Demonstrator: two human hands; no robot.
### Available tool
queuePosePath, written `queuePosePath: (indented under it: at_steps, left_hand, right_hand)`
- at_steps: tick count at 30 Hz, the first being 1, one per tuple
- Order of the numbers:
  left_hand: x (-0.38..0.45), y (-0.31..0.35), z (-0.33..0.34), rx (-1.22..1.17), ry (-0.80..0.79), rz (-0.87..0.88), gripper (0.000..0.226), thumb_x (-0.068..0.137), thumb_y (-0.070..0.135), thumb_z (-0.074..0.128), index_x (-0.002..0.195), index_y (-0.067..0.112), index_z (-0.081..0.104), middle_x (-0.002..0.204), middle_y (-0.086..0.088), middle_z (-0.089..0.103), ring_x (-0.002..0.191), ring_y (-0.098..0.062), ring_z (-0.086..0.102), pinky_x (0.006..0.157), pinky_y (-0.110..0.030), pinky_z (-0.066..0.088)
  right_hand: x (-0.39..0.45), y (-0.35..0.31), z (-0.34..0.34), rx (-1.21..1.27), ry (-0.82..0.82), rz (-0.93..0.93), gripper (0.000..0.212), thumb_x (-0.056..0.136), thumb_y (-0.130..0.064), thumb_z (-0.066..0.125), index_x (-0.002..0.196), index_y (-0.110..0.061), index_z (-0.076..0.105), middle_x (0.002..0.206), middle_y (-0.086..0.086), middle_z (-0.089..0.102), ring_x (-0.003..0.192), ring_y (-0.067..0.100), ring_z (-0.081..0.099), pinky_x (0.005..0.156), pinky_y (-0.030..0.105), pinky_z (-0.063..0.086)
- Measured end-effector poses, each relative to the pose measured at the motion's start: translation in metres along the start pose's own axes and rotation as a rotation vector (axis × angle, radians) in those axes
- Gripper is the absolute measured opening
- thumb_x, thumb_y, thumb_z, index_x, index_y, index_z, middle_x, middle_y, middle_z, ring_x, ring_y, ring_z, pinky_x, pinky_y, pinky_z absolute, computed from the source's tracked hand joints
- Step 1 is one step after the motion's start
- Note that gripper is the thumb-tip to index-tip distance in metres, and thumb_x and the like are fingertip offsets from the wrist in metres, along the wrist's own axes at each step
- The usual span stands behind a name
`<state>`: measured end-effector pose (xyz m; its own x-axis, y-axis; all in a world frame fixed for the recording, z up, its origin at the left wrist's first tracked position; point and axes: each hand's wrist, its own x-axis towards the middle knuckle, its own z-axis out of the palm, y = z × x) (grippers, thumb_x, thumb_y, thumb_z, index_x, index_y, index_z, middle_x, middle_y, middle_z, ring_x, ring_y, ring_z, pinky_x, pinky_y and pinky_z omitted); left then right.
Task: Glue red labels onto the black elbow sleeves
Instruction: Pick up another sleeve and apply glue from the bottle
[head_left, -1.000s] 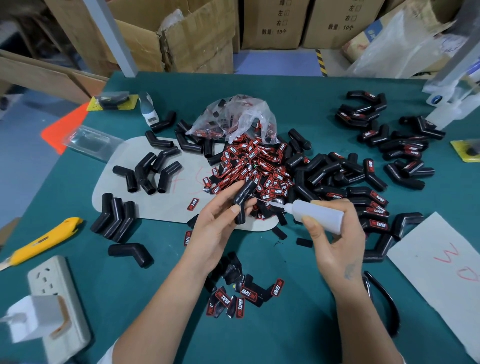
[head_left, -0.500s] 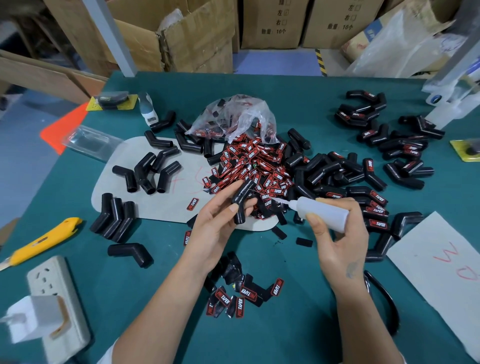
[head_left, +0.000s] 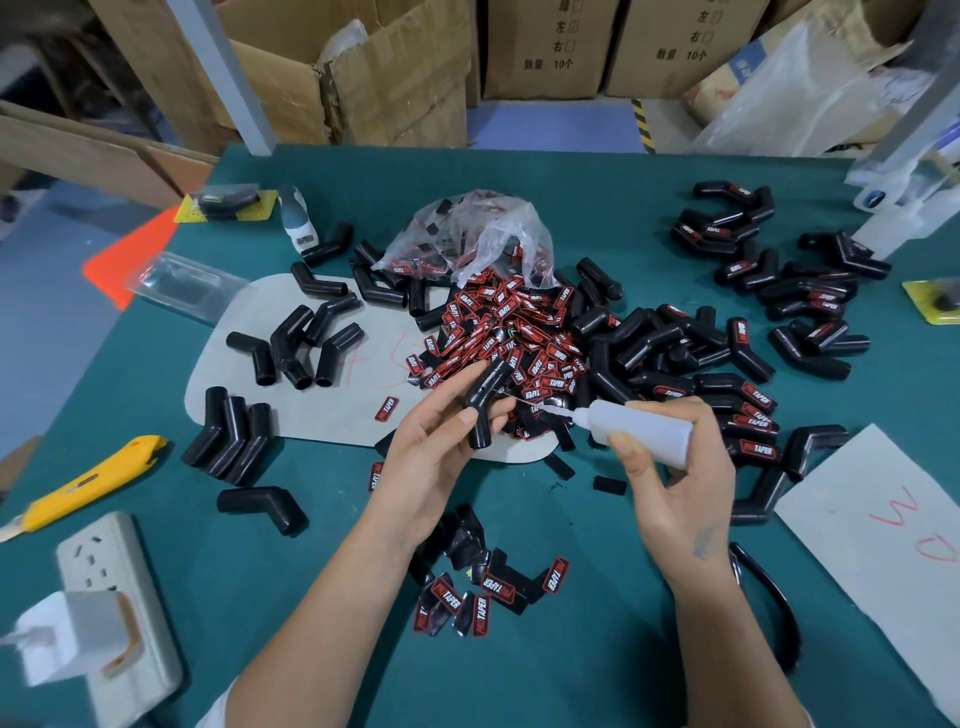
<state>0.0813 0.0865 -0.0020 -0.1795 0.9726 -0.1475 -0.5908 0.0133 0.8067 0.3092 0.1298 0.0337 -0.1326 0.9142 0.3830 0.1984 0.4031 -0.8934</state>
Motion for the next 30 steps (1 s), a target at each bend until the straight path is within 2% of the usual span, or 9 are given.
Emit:
queuePosePath:
  at_steps: [11,20,30]
  left_hand:
    - [-0.0001,0.0003,0.0010,-0.001,0.016,0.006,0.047,0.101,0.000,0.055,0.146,0.011,0.061,0.138,-0.024,0.066,0.132,-0.039,0.063,0.105,-0.036,0.054]
    - [-0.0004,0.0011,0.0044,-0.013,0.027,0.005,0.049,0.098,0.002,0.057,0.147,0.008,0.059,0.133,-0.024,0.069,0.129,-0.037,0.065,0.103,-0.035,0.055]
    - [-0.0012,0.0014,0.0062,0.008,0.022,0.012,0.047,0.098,0.003,0.058,0.143,0.013,0.064,0.136,-0.023,0.067,0.130,-0.036,0.065,0.102,-0.033,0.054]
  right_hand:
    - [0.0004,-0.0015,0.0002,0.009,0.002,-0.011,0.023,0.095,-0.038,0.068,0.113,-0.049,0.059,0.108,-0.024,0.064,0.098,0.006,0.065,0.076,0.010,0.047]
    - [0.0013,-0.0012,0.0001,0.002,0.007,-0.013,0.024,0.095,-0.038,0.068,0.113,-0.051,0.059,0.109,-0.024,0.064,0.099,0.008,0.065,0.082,0.018,0.048]
    - [0.0002,-0.0030,0.0015,0.009,-0.033,0.000,0.022,0.094,-0.042,0.069,0.111,-0.053,0.060,0.106,-0.022,0.065,0.096,0.009,0.065,0.079,0.015,0.047]
